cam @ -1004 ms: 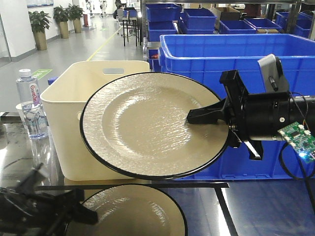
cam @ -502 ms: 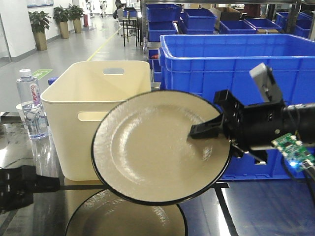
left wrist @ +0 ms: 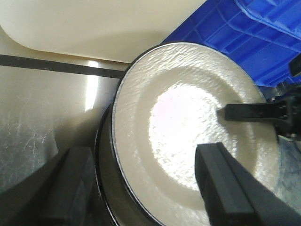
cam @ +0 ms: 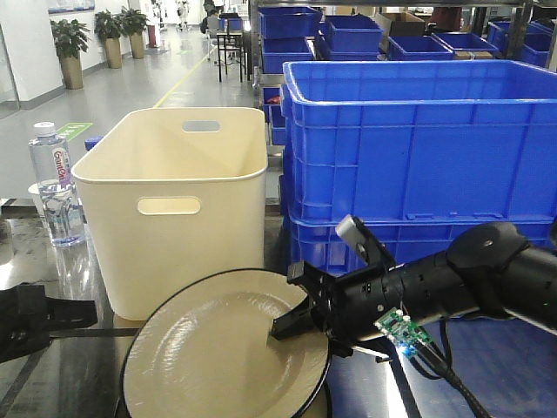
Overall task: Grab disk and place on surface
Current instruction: 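Lower the right gripper's plate onto the first plate and release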
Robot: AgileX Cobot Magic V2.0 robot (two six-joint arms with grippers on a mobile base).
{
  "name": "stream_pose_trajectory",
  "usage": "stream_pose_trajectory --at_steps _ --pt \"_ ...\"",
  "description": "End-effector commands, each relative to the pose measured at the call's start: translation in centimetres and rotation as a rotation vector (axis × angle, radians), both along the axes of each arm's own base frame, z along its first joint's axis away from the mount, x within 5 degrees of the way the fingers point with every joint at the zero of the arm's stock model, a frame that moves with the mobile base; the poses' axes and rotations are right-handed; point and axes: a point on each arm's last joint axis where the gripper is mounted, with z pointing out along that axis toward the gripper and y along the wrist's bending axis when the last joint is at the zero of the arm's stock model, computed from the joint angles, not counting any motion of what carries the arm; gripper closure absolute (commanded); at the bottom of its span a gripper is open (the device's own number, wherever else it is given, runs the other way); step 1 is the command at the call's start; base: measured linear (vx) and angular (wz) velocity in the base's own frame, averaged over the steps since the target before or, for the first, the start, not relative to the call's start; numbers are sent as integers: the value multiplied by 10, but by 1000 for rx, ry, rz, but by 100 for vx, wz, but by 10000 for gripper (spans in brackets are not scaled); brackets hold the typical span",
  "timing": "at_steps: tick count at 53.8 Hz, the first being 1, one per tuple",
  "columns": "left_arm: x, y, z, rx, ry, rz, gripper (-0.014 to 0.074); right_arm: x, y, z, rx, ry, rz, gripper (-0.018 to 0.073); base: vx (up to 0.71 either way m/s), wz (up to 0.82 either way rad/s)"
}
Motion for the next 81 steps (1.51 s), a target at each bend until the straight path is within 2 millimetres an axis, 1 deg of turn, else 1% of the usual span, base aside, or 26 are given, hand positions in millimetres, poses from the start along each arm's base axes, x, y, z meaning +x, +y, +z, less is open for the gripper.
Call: stream_pose_trajectory --at_steps 1,9,16,22,27,31,35,41,46,52,56,62,66,74,80,81 --pt "-2 0 19 -42 -77 32 32 -1 1 32 97 -59 -25 533 0 0" --pt "-2 0 19 -42 -77 32 32 -2 -1 25 27 -70 11 450 0 0" --pt "-2 0 19 -42 -77 32 32 -2 -3 22 -19 -81 35 307 0 0" --pt "-2 0 19 -42 -75 29 32 -2 -4 22 -46 -129 69 169 0 0" --pt "-2 0 19 -42 -75 29 32 -4 -6 28 -65 -201 112 66 0 0" --pt "-2 0 19 -41 -75 29 32 -8 -7 36 -85 -271 144 11 0 0" --pt "-2 0 19 -41 -75 29 32 -12 -11 45 -128 -351 173 -16 0 0" --pt "-2 0 19 -41 -74 28 32 -21 -21 60 -242 -444 184 -16 0 0" --pt "-2 0 19 -41 -74 28 34 -28 -30 70 -340 -488 178 -16 0 0" --pt "-2 0 19 -41 -78 34 59 -37 -40 81 -433 -519 153 -16 0 0" --pt "-1 1 20 -40 -86 43 97 -42 -45 90 -459 -540 131 -16 0 0" --pt "0 2 20 -33 -102 54 181 -51 -48 101 -460 -572 117 -16 0 0" --pt "0 2 21 -5 -129 47 262 -55 -49 107 -457 -587 113 -16 0 0" --pt "-2 4 26 79 -215 22 468 -58 -50 111 -449 -597 109 -16 0 0" --pt "-14 4 36 160 -319 -13 608 -58 -50 111 -449 -597 108 -16 0 0" --pt "-17 4 39 173 -339 -18 607 -58 -50 110 -449 -596 109 -16 0 0"
